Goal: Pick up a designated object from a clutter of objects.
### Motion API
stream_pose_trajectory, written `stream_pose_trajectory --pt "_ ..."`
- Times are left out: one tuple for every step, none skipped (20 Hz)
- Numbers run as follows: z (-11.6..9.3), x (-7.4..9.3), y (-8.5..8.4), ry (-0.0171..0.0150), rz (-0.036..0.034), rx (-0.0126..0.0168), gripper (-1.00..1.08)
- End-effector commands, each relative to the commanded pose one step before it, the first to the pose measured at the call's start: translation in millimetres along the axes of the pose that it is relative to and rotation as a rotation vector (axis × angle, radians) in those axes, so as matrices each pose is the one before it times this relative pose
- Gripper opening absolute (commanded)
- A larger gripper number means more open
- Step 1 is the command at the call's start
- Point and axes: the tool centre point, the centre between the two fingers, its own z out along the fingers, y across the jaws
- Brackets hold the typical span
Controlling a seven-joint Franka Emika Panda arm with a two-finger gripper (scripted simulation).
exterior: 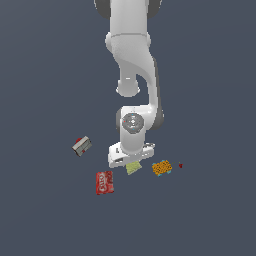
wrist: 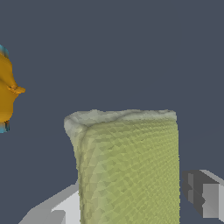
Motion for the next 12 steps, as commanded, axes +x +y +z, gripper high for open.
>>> stream_pose_trajectory --pt "-2.15 -3.22 -3.07 -0.00523 -0.00144 0.00224 -1.0" --pt "-2.47 -0.85 -0.94 -0.00042 -0.00022 0.00013 -1.0" --pt "-3.15 -1.03 -0.94 0.0 0.0 0.0 -1.0" --pt "-3.32 -1.12 -1.19 -0.00042 -0.00022 0.00012 -1.0" --pt "-4.0 -1.31 -1.19 0.0 0.0 0.0 -1.0" --pt "-4.42 -1.45 -1.32 0.0 0.0 0.0 -1.0" --pt "-4.6 -1.54 -1.57 -0.00042 -0.00022 0.00012 -1.0" --pt "-5.28 -1.72 -1.58 0.0 0.0 0.0 -1.0" --pt "-5.36 -1.79 -1.87 -0.00059 -0.00032 0.00016 -1.0" --pt "-6.15 -2.0 -1.83 0.0 0.0 0.0 -1.0" --pt "-6.24 -2.06 -2.13 -0.00059 -0.00032 0.00016 -1.0" --pt "-7.04 -2.28 -2.09 0.0 0.0 0.0 -1.0"
